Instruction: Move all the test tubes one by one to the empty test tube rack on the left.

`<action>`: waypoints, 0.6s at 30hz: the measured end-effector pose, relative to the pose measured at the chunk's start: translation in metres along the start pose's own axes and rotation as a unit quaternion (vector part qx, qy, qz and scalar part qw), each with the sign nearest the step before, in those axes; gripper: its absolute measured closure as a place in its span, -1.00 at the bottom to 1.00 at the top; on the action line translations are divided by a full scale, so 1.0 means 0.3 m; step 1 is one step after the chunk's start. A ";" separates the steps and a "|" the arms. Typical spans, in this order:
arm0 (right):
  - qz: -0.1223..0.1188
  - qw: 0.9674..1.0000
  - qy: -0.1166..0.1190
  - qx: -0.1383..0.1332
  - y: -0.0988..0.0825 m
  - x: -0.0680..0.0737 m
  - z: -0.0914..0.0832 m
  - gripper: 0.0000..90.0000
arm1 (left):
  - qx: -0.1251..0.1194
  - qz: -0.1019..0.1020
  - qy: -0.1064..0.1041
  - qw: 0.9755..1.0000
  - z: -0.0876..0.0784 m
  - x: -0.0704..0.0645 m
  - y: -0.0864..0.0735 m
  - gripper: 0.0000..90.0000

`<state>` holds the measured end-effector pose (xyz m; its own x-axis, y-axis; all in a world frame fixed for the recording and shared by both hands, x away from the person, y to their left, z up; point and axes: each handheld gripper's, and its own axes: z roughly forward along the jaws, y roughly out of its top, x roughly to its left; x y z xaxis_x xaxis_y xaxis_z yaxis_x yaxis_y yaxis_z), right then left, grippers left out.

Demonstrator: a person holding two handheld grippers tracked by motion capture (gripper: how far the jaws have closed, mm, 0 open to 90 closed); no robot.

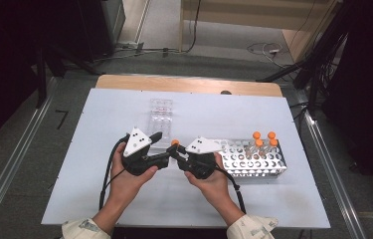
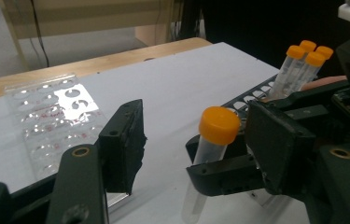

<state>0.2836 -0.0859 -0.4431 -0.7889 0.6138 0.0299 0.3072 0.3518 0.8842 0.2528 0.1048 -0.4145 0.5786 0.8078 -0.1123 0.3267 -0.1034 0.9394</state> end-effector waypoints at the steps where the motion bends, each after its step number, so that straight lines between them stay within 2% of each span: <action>1: 0.001 1.000 0.002 0.001 0.002 0.002 0.001 0.60 | -0.002 0.004 0.000 1.000 -0.001 -0.002 0.001 -0.11; 7: -0.003 1.000 0.012 -0.001 0.012 0.017 0.008 0.60 | 0.001 0.013 -0.005 1.000 0.004 -0.008 -0.003 0.19; 12: -0.006 1.000 0.016 -0.002 0.019 0.027 0.011 0.60 | 0.005 0.021 -0.006 1.000 0.008 -0.014 -0.008 0.28; 18: -0.008 1.000 0.017 -0.004 0.025 0.031 0.008 0.60 | 0.005 0.022 -0.006 1.000 0.007 -0.013 -0.010 0.48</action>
<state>0.2798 -0.0757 -0.4373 -0.8113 0.5838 0.0317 0.2901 0.3549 0.8888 0.2510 0.1006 -0.4176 0.6019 0.7950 -0.0754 0.3081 -0.1441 0.9404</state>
